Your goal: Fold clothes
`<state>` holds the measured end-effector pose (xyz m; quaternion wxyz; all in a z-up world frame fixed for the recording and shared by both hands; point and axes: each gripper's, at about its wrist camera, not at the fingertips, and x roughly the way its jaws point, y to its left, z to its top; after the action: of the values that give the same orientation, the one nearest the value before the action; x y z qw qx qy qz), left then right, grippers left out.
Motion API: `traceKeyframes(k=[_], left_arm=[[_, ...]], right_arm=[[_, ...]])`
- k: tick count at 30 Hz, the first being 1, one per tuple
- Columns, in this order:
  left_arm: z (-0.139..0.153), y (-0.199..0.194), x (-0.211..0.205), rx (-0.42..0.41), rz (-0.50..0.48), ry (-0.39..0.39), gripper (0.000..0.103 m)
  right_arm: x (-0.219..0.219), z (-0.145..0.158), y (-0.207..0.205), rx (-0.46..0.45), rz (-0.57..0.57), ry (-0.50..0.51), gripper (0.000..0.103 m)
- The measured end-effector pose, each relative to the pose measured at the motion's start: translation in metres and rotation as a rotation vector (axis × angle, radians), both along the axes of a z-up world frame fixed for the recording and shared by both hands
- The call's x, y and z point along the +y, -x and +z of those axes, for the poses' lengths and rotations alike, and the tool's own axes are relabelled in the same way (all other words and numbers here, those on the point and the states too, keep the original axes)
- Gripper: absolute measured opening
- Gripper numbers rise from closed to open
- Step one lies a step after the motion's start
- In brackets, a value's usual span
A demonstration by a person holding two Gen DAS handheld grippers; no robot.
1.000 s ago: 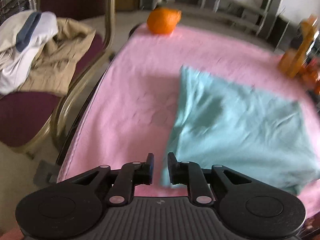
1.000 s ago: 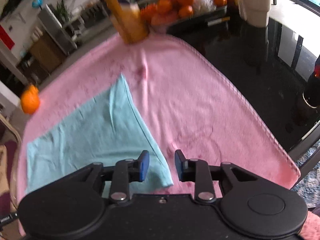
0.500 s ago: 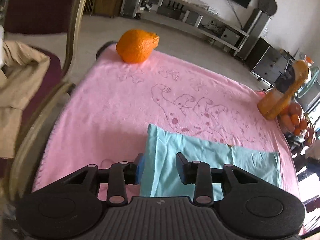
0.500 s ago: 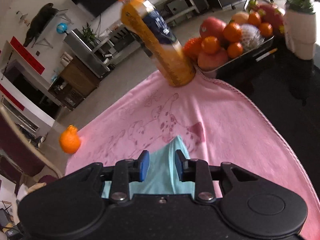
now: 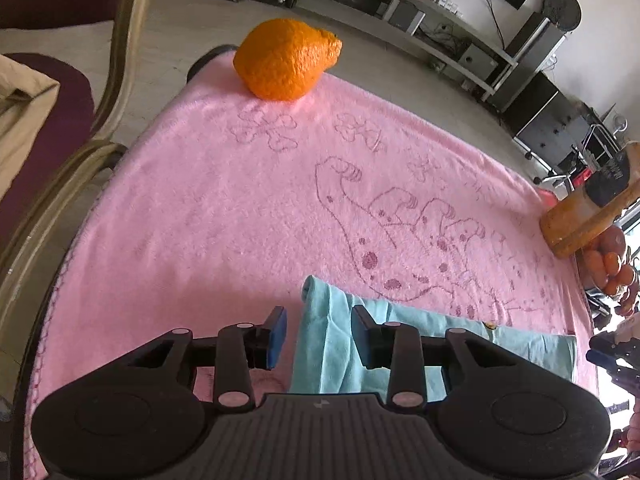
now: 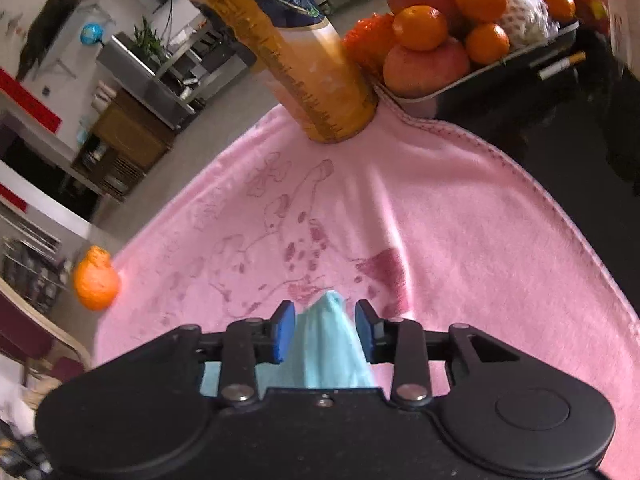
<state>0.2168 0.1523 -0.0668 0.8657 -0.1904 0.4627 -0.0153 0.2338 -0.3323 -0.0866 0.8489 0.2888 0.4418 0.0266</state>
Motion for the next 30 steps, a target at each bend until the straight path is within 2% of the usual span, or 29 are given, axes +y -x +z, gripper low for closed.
traceKeyframes(k=[6,10,12,15,16,17,18,19,25,30], left_arm=[[-0.003,-0.005,-0.011,-0.022,-0.062,-0.085,0.036],[-0.007,-0.009,-0.016,-0.036,-0.097,-0.093,0.036],[-0.012,-0.01,-0.018,-0.024,-0.101,-0.089,0.033],[-0.015,-0.009,-0.023,-0.018,-0.111,-0.094,0.018],[-0.014,-0.007,-0.024,-0.025,-0.109,-0.106,0.016],[-0.013,-0.005,-0.025,-0.032,-0.106,-0.116,0.007],[-0.01,-0.003,-0.025,-0.042,-0.095,-0.123,0.006],[-0.008,-0.002,-0.025,-0.053,-0.084,-0.129,0.004],[0.003,-0.005,-0.025,-0.109,-0.01,-0.17,0.002],[-0.006,-0.019,-0.022,-0.097,0.026,-0.181,0.003]], right_arm=[[0.003,-0.007,-0.013,0.005,0.056,0.009,0.031],[0.014,-0.014,-0.019,0.024,0.107,0.052,0.031],[0.016,-0.016,-0.02,0.027,0.122,0.069,0.031],[0.013,-0.017,-0.018,0.019,0.119,0.064,0.03],[0.013,-0.018,-0.019,0.024,0.12,0.057,0.03],[0.013,-0.02,-0.019,0.03,0.122,0.05,0.022],[0.012,-0.021,-0.019,0.036,0.124,0.043,0.006],[0.012,-0.021,-0.019,0.037,0.125,0.042,0.004],[0.028,0.006,-0.013,-0.086,0.112,0.144,0.003],[0.035,0.002,-0.027,-0.088,0.098,0.216,0.003]])
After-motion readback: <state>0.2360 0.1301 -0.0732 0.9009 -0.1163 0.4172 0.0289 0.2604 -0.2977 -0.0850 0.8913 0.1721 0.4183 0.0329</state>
